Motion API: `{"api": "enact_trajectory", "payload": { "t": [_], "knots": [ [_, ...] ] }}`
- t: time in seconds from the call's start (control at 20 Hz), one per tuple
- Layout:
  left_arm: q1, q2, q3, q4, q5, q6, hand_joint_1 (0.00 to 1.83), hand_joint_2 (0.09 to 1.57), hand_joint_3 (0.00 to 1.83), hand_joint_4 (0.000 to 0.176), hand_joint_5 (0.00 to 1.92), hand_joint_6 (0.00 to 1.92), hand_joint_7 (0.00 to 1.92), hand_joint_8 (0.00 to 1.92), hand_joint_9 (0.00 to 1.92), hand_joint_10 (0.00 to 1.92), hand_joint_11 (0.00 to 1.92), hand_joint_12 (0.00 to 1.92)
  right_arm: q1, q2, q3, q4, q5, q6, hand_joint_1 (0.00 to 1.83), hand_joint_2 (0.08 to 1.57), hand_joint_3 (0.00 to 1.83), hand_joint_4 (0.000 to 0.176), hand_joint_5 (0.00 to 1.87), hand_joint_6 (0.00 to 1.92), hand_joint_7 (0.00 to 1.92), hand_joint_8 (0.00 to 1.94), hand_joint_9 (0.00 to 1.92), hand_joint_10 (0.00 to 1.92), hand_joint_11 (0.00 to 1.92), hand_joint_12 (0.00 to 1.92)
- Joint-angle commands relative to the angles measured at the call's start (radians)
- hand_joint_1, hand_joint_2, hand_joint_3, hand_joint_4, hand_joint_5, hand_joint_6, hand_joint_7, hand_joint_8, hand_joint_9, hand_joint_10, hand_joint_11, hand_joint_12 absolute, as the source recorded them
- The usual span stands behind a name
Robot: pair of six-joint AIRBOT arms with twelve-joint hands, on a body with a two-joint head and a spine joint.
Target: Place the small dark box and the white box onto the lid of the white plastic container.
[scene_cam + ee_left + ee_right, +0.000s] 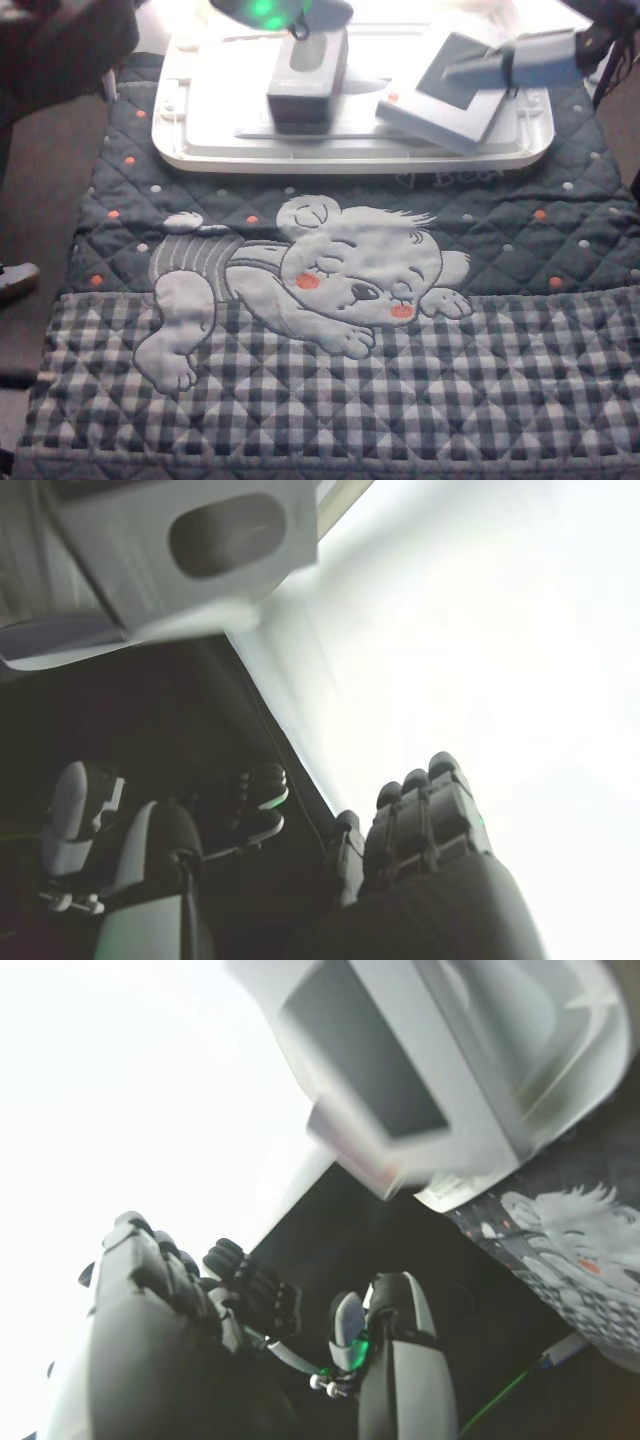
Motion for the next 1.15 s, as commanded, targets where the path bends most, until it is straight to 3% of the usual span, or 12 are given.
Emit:
{"api": "enact_trajectory", "payload": {
  "t": [0.0,0.2,0.3,0.4,0.45,0.55,0.8,0.85,0.9,1.0,1.05,1.1],
  "knots": [
    [-0.002,0.016,-0.010,-0.005,-0.153,0.000,0.64,1.06,0.00,0.176,0.00,0.00,0.00,0.00,0.00,0.00,0.00,0.00,0.012,0.028,-0.009,0.025,0.132,0.005,0.80,0.86,0.00,0.176,0.00,0.00,0.00,0.00,0.00,0.00,0.00,0.00],
    [0.057,0.088,-0.107,-0.005,-0.253,0.000,0.67,0.96,0.00,0.176,0.00,0.00,0.00,0.00,0.00,0.00,0.00,0.00,-0.020,0.089,-0.085,0.014,0.218,0.014,0.78,0.77,0.00,0.176,0.00,0.00,0.00,0.00,0.00,0.00,0.00,0.00],
    [0.093,0.118,-0.156,0.000,-0.310,0.000,0.70,0.91,0.00,0.176,0.00,0.00,0.00,0.00,0.00,0.00,0.00,0.00,-0.065,0.096,-0.100,0.026,0.294,0.059,0.79,0.73,0.00,0.132,0.00,0.00,0.00,0.00,0.00,0.00,0.00,0.00],
    [0.126,0.142,-0.197,0.011,-0.364,0.000,0.70,1.04,0.00,0.176,0.00,0.00,0.00,0.00,0.00,0.00,0.00,0.00,-0.101,0.107,-0.121,0.036,0.347,0.077,0.79,0.73,0.00,0.169,0.00,0.00,0.00,0.00,0.00,0.00,0.00,0.00],
    [0.141,0.157,-0.220,0.019,-0.393,0.000,0.61,1.01,0.00,0.120,0.00,0.00,0.00,0.00,0.00,0.00,0.00,0.00,-0.117,0.118,-0.140,0.038,0.371,0.077,0.80,0.73,0.00,0.161,0.00,0.00,0.00,0.00,0.00,0.00,0.00,0.00],
    [0.160,0.187,-0.266,0.041,-0.437,-0.001,0.71,1.04,0.01,0.172,0.00,0.00,0.00,0.00,0.00,0.00,0.00,0.00,-0.136,0.134,-0.168,0.037,0.407,0.077,0.79,0.72,0.00,0.176,0.00,0.00,0.00,0.00,0.00,0.00,0.15,0.07],
    [0.235,0.231,-0.337,0.059,-0.557,-0.009,0.82,0.88,0.00,0.170,0.00,0.00,0.00,0.00,0.00,0.00,0.00,0.00,-0.210,0.157,-0.223,0.039,0.521,0.076,0.84,0.67,0.00,0.132,0.01,0.01,0.00,0.00,0.00,0.00,0.08,0.05],
    [0.254,0.239,-0.348,0.061,-0.584,-0.018,0.83,0.86,0.00,0.175,0.00,0.00,0.00,0.00,0.00,0.00,0.00,0.00,-0.226,0.157,-0.234,0.039,0.543,0.076,0.86,0.70,0.00,0.159,0.00,0.00,0.00,0.00,0.00,0.00,0.05,0.04],
    [0.277,0.250,-0.362,0.061,-0.615,-0.026,0.86,0.85,0.00,0.140,0.00,0.00,0.00,0.00,0.00,0.00,0.03,0.01,-0.242,0.157,-0.244,0.039,0.569,0.076,0.90,0.69,0.00,0.175,0.00,0.00,0.00,0.00,0.00,0.00,0.02,0.04],
    [0.308,0.269,-0.388,0.061,-0.674,-0.042,0.75,0.86,0.00,0.135,0.00,0.00,0.00,0.00,0.00,0.00,0.03,0.02,-0.259,0.158,-0.260,0.044,0.607,0.076,0.90,0.70,0.00,0.176,0.00,0.00,0.00,0.00,0.00,0.00,0.02,0.04],
    [0.324,0.276,-0.396,0.061,-0.702,-0.048,0.80,0.86,0.00,0.174,0.00,0.00,0.00,0.00,0.00,0.00,0.02,0.01,-0.273,0.160,-0.269,0.053,0.632,0.076,0.90,0.71,0.00,0.174,0.00,0.00,0.00,0.00,0.00,0.00,0.03,0.05],
    [0.336,0.280,-0.402,0.061,-0.721,-0.054,0.80,0.86,0.00,0.174,0.00,0.00,0.00,0.00,0.00,0.00,0.02,0.01,-0.289,0.164,-0.277,0.061,0.656,0.076,0.90,0.71,0.00,0.174,0.00,0.00,0.00,0.00,0.00,0.00,0.03,0.05]
  ]
}}
